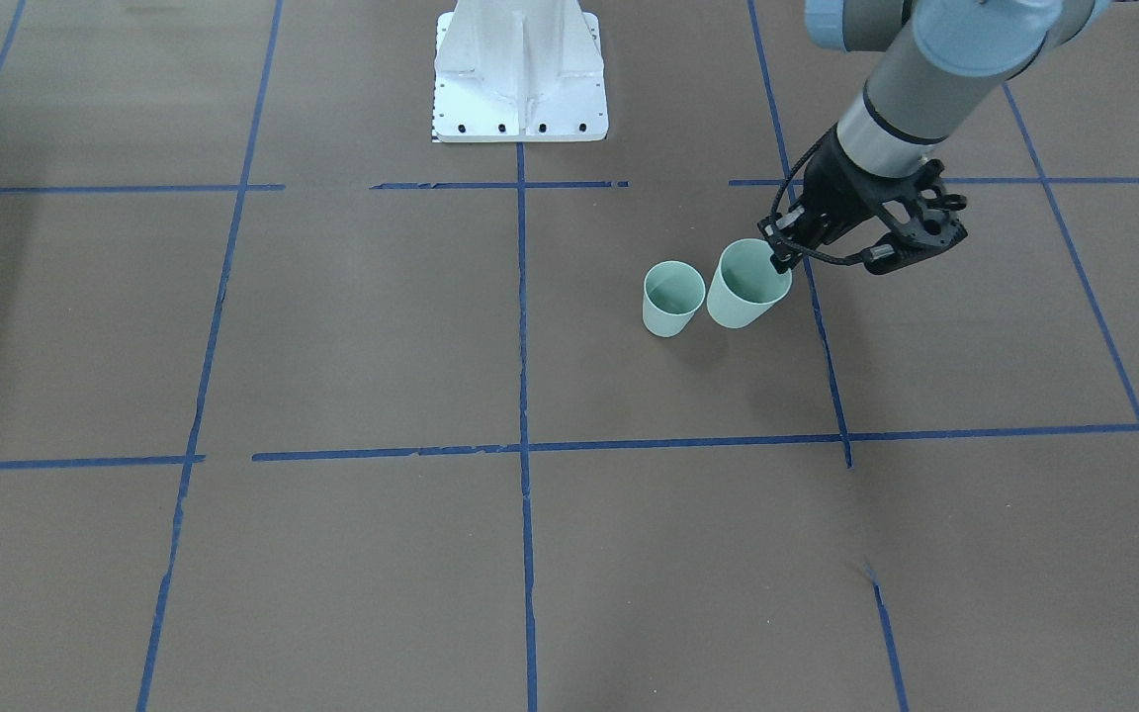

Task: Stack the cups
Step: 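Carry the held cup with the left gripper over the other green cup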

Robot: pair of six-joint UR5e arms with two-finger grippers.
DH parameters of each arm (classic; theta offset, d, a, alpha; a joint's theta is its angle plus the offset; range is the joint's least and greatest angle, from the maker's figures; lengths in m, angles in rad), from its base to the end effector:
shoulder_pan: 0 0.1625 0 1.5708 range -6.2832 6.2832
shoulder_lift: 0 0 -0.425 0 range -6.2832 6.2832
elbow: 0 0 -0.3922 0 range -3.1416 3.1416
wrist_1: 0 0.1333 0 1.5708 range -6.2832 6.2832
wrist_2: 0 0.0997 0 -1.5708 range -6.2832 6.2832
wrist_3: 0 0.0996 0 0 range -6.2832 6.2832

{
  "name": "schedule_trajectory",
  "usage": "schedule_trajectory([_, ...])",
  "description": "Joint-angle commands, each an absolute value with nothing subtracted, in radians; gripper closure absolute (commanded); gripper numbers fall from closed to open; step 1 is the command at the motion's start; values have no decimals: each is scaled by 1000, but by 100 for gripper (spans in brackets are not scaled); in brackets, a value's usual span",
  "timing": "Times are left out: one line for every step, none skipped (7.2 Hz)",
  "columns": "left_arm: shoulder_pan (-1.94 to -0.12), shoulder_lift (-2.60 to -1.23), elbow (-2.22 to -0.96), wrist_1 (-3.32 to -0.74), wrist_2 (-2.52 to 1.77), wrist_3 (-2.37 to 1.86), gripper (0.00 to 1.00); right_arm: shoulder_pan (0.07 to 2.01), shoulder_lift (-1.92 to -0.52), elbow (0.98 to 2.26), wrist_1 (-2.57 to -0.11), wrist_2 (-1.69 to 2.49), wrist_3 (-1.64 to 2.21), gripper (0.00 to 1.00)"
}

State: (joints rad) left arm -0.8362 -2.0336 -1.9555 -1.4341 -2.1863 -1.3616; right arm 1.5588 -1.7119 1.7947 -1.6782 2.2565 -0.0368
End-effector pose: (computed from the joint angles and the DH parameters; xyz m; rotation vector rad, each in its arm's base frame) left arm 0.3311 -0.4797 0.2454 -0.1677 0.8935 -0.3649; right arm 0.0651 -0.4297 0.6304 -0.0151 -0.6859 -0.0384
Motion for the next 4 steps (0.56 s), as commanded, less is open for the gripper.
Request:
schedule_trajectory([-760, -2056, -1953, -1431, -2138, -1445, 100, 1559, -1712, 1795, -1678, 2256, -37, 0])
schedule_trajectory([-749, -2051, -1951, -1430, -2138, -1447, 100, 1560, -1712, 1795, -1678, 2256, -37, 0])
schedule_trajectory([-738, -2049, -1954, -1430, -2138, -1447, 100, 1560, -1712, 1795, -1678, 2256, -37, 0])
schedule_trajectory([-727, -2051, -1956, -1430, -2138, -1447, 100, 1559, -1712, 1795, -1678, 2256, -37, 0])
